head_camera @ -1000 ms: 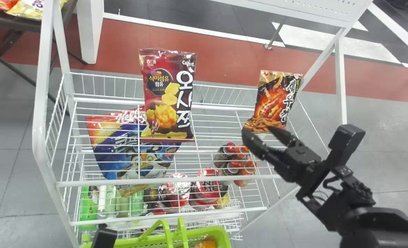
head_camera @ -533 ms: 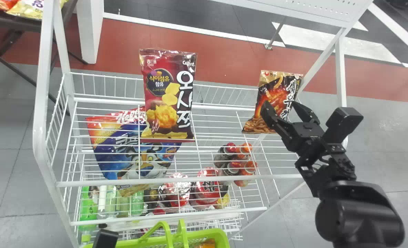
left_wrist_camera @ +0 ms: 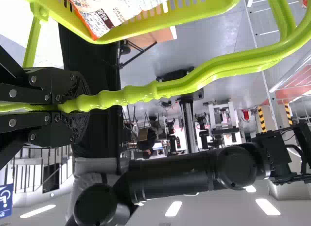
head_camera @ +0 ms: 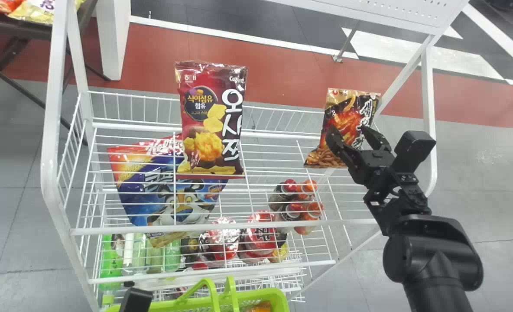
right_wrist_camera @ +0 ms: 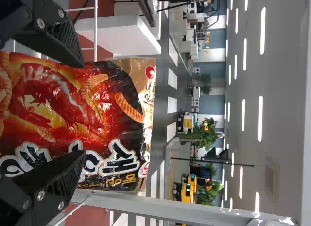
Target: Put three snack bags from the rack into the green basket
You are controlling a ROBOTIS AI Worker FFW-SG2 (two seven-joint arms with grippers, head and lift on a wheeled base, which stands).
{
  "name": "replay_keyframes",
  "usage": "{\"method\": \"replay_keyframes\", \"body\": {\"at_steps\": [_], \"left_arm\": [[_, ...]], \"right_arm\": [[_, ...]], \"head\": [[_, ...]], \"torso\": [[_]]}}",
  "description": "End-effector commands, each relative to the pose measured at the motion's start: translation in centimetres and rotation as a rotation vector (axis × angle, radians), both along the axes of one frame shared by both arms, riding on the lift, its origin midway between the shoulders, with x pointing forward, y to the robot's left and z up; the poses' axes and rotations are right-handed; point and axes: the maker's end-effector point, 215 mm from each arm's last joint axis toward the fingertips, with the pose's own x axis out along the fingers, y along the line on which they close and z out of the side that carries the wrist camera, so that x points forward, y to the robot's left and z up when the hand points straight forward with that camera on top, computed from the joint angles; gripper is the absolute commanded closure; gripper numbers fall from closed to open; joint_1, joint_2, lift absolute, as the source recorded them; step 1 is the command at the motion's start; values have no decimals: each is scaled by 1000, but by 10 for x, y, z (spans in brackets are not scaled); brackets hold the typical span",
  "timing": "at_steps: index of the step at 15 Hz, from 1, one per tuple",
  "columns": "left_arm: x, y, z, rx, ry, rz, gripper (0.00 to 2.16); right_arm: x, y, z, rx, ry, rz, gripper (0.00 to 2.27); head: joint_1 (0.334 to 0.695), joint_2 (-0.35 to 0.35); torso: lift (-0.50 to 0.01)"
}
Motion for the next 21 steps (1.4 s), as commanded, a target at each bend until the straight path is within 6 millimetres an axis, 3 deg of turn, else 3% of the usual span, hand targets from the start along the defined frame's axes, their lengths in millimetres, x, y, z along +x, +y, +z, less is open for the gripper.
{"method": "replay_keyframes", "body": {"at_steps": [1, 2, 3, 4, 10, 14, 16, 19, 21], "left_arm": [[0, -1, 1, -2, 0, -1, 1170], [0, -1, 1, -2, 0, -1, 1170], [1, -1, 1, 0, -1, 0, 1170], [2, -1, 0, 1, -3, 0, 1170], [2, -1, 0, 4, -7, -1, 1170], [3, -1, 0, 4, -9, -1, 1170], [4, 0, 0, 6, -10, 2, 1170], [7, 3, -1, 6, -8, 11, 1170], [10, 5, -1, 7, -7, 20, 1170]], "right_arm": [[1, -3, -5, -2, 12, -5, 1193], [2, -4, -5, 5, 12, -6, 1771], [2, -4, -3, 10, 4, -8, 2108], [0, -4, 5, -1, -30, -5, 2243], [-23, 8, 34, -26, -117, 22, 2243], [-55, 22, 67, -13, -167, 48, 2243], [-75, 40, 83, 0, -165, 93, 2243], [-97, 76, 72, 50, -36, 156, 2243], [-116, 99, 51, 100, 85, 209, 2243]], "head": [[695, -350], [695, -350], [695, -350], [695, -350], [695, -350], [695, -350], [695, -350], [695, -350], [695, -350]], "torso": [[0], [0], [0], [0], [0], [0], [0], [0], [0]]}}
